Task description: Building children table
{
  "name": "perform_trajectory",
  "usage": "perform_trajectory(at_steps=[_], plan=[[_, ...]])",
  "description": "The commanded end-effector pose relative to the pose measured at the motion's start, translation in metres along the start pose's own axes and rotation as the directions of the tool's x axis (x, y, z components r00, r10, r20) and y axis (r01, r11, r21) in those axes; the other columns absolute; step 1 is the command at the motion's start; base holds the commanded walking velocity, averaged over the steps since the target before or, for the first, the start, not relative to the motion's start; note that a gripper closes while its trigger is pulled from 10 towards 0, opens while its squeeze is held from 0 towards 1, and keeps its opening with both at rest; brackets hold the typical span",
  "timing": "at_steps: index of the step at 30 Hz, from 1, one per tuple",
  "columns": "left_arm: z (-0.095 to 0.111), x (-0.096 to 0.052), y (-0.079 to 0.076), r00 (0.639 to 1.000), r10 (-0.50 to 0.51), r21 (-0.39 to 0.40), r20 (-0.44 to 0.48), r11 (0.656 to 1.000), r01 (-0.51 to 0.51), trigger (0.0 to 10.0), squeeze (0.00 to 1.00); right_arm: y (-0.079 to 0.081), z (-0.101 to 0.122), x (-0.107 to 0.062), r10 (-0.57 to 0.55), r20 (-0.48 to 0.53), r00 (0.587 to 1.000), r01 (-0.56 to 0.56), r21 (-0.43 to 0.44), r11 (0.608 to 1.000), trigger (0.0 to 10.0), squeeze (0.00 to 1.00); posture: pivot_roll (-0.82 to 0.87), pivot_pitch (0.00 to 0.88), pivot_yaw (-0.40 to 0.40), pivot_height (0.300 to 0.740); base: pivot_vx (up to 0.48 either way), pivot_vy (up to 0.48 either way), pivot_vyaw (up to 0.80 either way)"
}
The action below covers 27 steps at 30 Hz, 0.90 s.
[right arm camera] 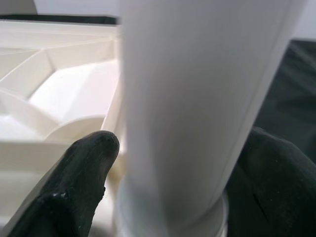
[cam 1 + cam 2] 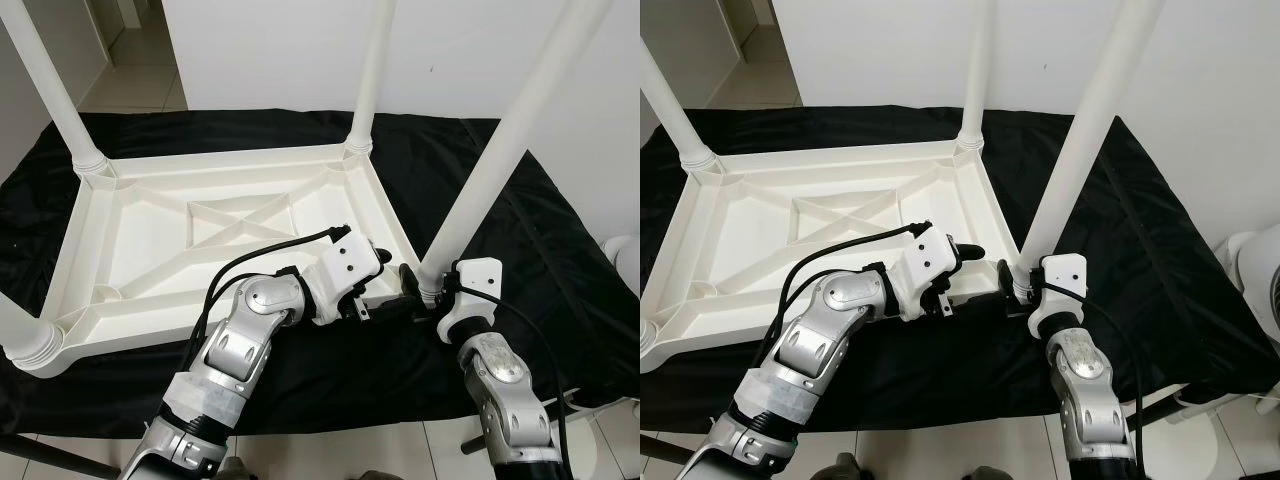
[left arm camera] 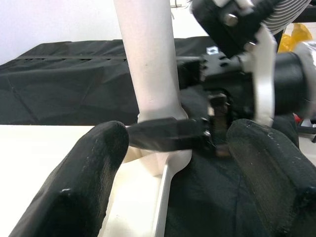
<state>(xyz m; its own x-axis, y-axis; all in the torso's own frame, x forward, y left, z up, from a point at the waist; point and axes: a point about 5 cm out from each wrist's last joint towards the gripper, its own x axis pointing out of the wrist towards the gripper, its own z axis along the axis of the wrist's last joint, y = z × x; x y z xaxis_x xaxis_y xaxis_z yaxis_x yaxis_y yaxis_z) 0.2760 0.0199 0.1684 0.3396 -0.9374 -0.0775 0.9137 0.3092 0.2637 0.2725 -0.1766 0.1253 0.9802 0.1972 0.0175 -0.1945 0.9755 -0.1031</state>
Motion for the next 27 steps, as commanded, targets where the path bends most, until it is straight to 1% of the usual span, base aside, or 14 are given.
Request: perform_trajectory(at_steps=[1, 2, 7, 8, 9, 10, 11, 12, 13, 19, 23, 24, 25, 27], plan=[[0.000, 0.002, 0.005, 0.997, 0.076, 0.004, -0.001, 0.997, -0.076, 10.0, 0.00, -0.002, -0.001, 0.013, 0.128, -0.009, 0.992, -0.128, -0.054, 0.990, 10.0, 0.00, -0.03, 0.000, -0.009, 0.740, 0.000, 0.000, 0.00], [0.000, 0.002, 0.005, 0.997, 0.076, 0.004, -0.001, 0.997, -0.076, 10.0, 0.00, -0.002, -0.001, 0.013, 0.128, -0.009, 0.992, -0.128, -0.054, 0.990, 10.0, 0.00, -0.03, 0.000, -0.009, 0.740, 0.000, 0.000, 0.00], [0.001, 0.002, 0.007, 0.997, 0.082, 0.009, -0.001, 0.997, -0.082, 10.0, 0.00, -0.001, 0.000, 0.021, 0.200, -0.024, 0.979, -0.202, -0.094, 0.975, 10.0, 0.00, -0.02, 0.000, -0.008, 0.740, 0.000, 0.000, 0.00], [0.001, 0.001, 0.008, 0.996, 0.085, 0.011, 0.000, 0.996, -0.085, 10.0, 0.00, -0.001, -0.001, 0.025, 0.229, -0.033, 0.973, -0.231, -0.103, 0.967, 8.8, 0.00, -0.01, 0.000, -0.009, 0.740, 0.000, 0.000, 0.00], [0.001, 0.001, 0.008, 0.996, 0.085, 0.011, 0.000, 0.996, -0.085, 10.0, 0.00, -0.001, -0.001, 0.025, 0.229, -0.033, 0.973, -0.231, -0.103, 0.967, 8.8, 0.00, -0.01, 0.000, -0.009, 0.740, 0.000, 0.000, 0.00], [0.002, 0.001, 0.009, 0.996, 0.087, 0.014, 0.000, 0.996, -0.087, 10.0, 0.00, -0.001, -0.001, 0.028, 0.254, -0.040, 0.966, -0.256, -0.110, 0.960, 3.4, 0.00, -0.01, 0.000, -0.010, 0.740, 0.000, 0.000, 0.00], [0.002, 0.001, 0.009, 0.996, 0.089, 0.015, 0.000, 0.996, -0.089, 10.0, 0.00, -0.001, -0.001, 0.029, 0.272, -0.046, 0.961, -0.275, -0.112, 0.955, 0.3, 0.00, -0.01, 0.000, -0.010, 0.740, 0.000, 0.000, 0.00], [0.002, 0.001, 0.009, 0.996, 0.089, 0.015, 0.000, 0.996, -0.089, 10.0, 0.00, -0.001, -0.001, 0.029, 0.272, -0.046, 0.961, -0.275, -0.112, 0.955, 0.3, 0.00, -0.01, 0.000, -0.010, 0.740, 0.000, 0.000, 0.00], [0.002, 0.001, 0.010, 0.996, 0.091, 0.017, 0.001, 0.996, -0.091, 10.0, 0.00, -0.001, -0.003, 0.029, 0.296, -0.055, 0.954, -0.300, -0.108, 0.948, 0.0, 0.00, -0.01, 0.000, -0.011, 0.740, 0.000, 0.000, 0.00], [0.002, 0.000, 0.009, 0.996, 0.092, 0.018, 0.000, 0.996, -0.092, 10.0, 0.00, 0.001, -0.007, 0.025, 0.323, -0.064, 0.944, -0.328, -0.081, 0.941, 0.0, 0.00, -0.01, 0.000, -0.007, 0.740, 0.000, 0.000, 0.00], [0.003, 0.001, 0.008, 0.996, 0.087, 0.016, 0.001, 0.996, -0.087, 10.0, 0.00, 0.001, -0.011, 0.023, 0.317, -0.063, 0.946, -0.321, -0.067, 0.945, 0.0, 0.00, -0.02, 0.000, -0.003, 0.740, 0.000, 0.000, 0.00], [0.003, 0.001, 0.008, 0.996, 0.085, 0.016, 0.002, 0.996, -0.085, 10.0, 0.00, 0.000, -0.011, 0.023, 0.301, -0.061, 0.952, -0.305, -0.071, 0.950, 4.2, 0.00, -0.02, 0.000, -0.003, 0.740, 0.000, 0.000, 0.00], [0.003, 0.002, 0.008, 0.997, 0.083, 0.015, 0.003, 0.996, -0.083, 10.0, 0.00, -0.002, -0.011, 0.023, 0.276, -0.059, 0.959, -0.280, -0.064, 0.958, 10.0, 0.00, -0.02, 0.000, -0.003, 0.740, 0.000, 0.000, 0.00], [0.003, 0.002, 0.008, 0.997, 0.082, 0.015, 0.003, 0.996, -0.082, 10.0, 0.00, -0.002, -0.011, 0.023, 0.259, -0.058, 0.964, -0.263, -0.058, 0.963, 10.0, 0.00, -0.02, 0.000, -0.003, 0.740, 0.000, 0.000, 0.00]])
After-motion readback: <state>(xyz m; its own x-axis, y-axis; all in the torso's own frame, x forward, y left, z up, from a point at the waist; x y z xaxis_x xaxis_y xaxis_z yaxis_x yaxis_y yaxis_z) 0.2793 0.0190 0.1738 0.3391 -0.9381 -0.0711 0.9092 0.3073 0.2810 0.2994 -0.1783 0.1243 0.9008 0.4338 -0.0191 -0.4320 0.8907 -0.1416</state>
